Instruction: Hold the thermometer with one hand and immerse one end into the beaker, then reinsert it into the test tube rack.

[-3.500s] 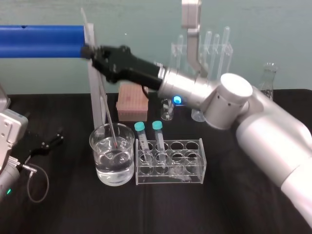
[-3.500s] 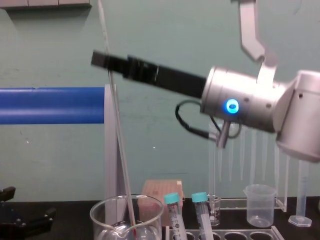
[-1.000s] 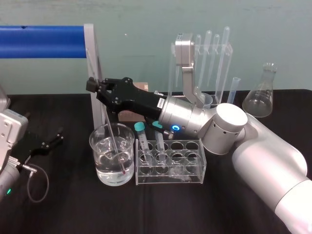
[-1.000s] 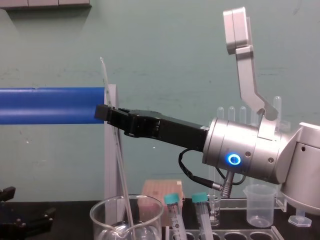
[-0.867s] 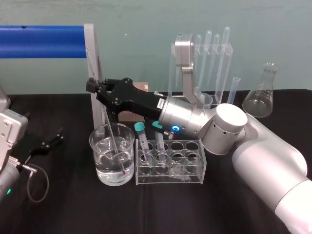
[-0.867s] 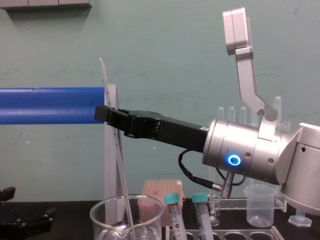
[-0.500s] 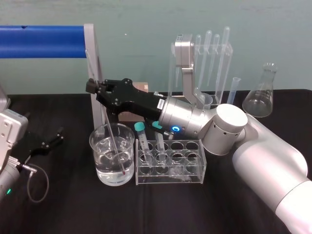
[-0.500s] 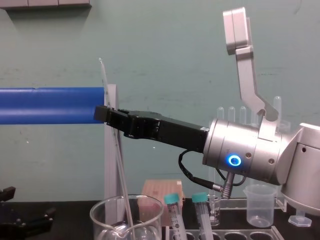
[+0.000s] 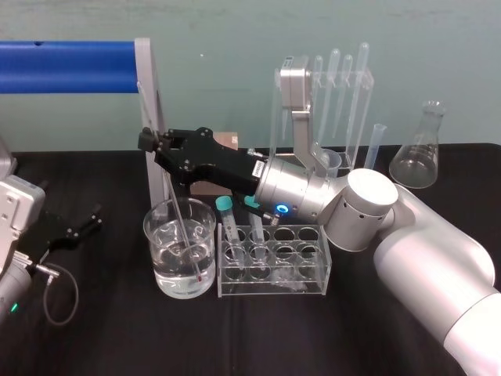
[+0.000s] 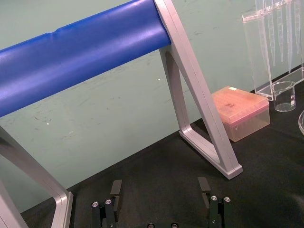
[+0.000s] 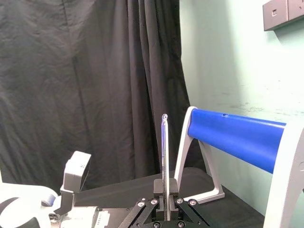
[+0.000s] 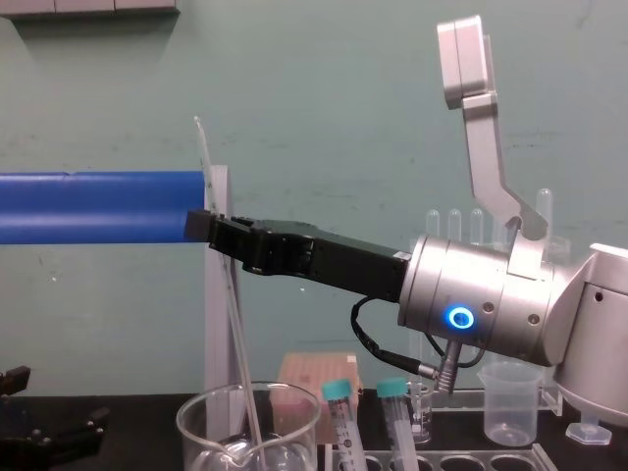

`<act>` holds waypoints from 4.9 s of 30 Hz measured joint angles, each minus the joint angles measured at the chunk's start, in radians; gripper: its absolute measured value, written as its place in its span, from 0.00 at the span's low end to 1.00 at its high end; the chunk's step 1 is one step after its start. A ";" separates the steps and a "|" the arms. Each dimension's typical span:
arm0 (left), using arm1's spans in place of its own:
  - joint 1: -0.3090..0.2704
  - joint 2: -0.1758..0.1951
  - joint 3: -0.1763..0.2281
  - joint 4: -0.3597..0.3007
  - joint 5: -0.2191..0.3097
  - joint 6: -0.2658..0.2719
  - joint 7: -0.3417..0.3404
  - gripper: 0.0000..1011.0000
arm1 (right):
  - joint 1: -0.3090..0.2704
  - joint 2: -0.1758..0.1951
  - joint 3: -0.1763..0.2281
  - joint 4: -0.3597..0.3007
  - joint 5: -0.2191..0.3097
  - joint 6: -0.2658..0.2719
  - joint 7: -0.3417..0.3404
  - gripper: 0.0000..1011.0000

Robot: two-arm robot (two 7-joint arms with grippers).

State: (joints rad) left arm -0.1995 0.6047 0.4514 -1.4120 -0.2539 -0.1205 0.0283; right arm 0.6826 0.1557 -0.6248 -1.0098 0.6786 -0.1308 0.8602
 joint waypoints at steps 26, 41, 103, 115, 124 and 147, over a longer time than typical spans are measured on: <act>0.000 0.000 0.000 0.000 0.000 0.000 0.000 1.00 | -0.012 0.010 0.002 -0.021 -0.006 0.008 -0.016 0.06; 0.000 0.000 0.000 0.000 0.000 0.000 0.000 1.00 | -0.014 0.009 -0.001 -0.021 -0.005 0.008 -0.014 0.06; 0.000 0.000 0.000 0.000 0.000 0.000 0.000 1.00 | -0.015 0.008 -0.005 -0.020 -0.007 0.006 -0.011 0.06; 0.000 0.000 0.000 0.000 0.000 0.000 0.000 1.00 | -0.017 0.007 -0.005 -0.020 -0.006 0.006 -0.012 0.06; 0.000 0.000 0.000 0.000 0.000 0.000 0.000 1.00 | -0.021 0.008 -0.006 -0.025 -0.006 0.007 -0.014 0.06; 0.000 0.000 0.000 0.000 0.000 0.000 0.000 1.00 | 0.060 0.095 0.150 -0.339 0.156 0.040 -0.042 0.06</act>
State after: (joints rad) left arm -0.1995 0.6047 0.4514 -1.4120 -0.2539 -0.1205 0.0283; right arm 0.7425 0.2502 -0.4747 -1.3486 0.8346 -0.0908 0.8181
